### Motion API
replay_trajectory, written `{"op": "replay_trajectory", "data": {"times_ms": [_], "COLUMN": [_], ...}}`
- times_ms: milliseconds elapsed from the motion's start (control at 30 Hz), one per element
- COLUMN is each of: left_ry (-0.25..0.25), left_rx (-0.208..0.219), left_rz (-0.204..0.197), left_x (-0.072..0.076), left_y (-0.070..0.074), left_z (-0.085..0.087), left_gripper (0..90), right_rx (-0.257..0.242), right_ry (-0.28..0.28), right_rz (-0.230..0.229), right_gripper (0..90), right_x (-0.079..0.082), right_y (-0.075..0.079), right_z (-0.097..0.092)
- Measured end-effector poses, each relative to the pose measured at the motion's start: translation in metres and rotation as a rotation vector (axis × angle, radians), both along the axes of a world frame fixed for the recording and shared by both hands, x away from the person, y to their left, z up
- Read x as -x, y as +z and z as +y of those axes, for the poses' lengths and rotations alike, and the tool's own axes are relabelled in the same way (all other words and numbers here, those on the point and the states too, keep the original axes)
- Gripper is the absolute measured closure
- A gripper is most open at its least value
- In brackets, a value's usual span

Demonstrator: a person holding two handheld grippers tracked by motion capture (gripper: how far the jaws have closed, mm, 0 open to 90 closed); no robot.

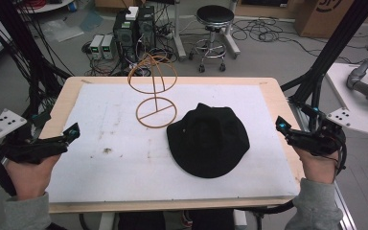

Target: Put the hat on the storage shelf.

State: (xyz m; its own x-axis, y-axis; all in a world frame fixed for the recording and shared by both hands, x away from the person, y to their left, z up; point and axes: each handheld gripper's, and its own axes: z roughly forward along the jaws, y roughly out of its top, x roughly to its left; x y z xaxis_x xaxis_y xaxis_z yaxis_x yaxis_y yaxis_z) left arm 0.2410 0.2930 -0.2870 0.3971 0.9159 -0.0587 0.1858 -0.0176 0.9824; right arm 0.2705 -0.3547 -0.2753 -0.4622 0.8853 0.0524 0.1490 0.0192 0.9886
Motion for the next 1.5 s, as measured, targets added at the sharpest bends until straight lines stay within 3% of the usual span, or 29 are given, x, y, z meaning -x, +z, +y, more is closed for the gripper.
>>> {"op": "replay_trajectory", "data": {"times_ms": [400,767,967,1067,1500], "left_ry": [-0.006,-0.01,-0.003,0.0,0.03], "left_rx": [-0.001,0.007,0.005,0.022,0.011], "left_rz": [0.021,0.031,0.037,0.039,0.035], "left_x": [-0.002,0.0,0.006,0.011,0.041], "left_y": [-0.002,-0.005,-0.007,-0.008,-0.009], "left_z": [0.001,0.004,0.009,0.013,0.032], "left_gripper": [2.4,2.4,2.4,2.4,2.4], "right_rx": [0.008,0.05,0.078,0.075,0.139], "right_ry": [0.015,0.093,0.148,0.212,0.273], "right_rz": [0.002,0.023,0.04,0.024,0.039], "right_gripper": [1.8,1.8,1.8,1.8,1.8], "right_x": [0.0,-0.012,-0.023,-0.032,-0.062], "right_y": [0.0,-0.004,-0.007,-0.011,-0.02], "right_z": [-0.003,0.009,0.026,0.04,0.078]}}
